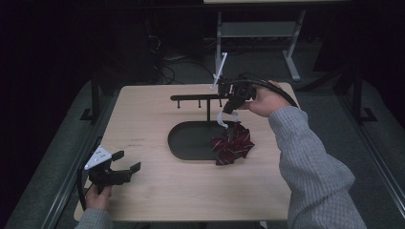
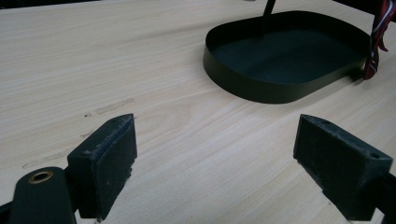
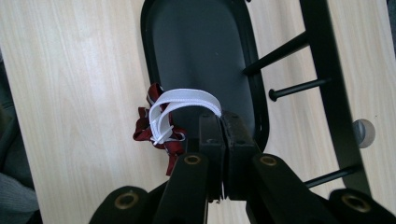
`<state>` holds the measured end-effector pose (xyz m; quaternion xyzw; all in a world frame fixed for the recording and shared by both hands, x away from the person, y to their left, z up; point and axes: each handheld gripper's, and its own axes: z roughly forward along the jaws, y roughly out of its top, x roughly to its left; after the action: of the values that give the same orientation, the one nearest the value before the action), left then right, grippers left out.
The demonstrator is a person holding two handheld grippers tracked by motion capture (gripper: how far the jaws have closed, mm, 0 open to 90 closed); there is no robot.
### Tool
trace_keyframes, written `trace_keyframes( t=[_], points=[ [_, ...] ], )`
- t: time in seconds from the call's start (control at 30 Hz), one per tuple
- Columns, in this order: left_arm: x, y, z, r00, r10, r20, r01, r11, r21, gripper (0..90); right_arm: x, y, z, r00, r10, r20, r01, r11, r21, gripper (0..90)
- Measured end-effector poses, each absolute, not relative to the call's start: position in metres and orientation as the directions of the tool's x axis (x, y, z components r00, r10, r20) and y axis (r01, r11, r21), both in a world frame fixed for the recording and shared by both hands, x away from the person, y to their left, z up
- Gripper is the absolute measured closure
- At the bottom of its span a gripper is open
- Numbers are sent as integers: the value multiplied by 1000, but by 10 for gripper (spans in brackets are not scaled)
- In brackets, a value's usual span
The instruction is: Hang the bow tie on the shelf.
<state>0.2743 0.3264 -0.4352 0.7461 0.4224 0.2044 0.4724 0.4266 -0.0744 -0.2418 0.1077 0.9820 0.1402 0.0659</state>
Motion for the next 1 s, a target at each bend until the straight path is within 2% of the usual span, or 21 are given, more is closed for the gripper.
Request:
trace_keyframes(
  t=[1.0],
  points=[
    [275,329,-435,559,824,-94,436,-195,879,129,466,-62,-237,-959,269,-87,238,935,263,878]
  ],
)
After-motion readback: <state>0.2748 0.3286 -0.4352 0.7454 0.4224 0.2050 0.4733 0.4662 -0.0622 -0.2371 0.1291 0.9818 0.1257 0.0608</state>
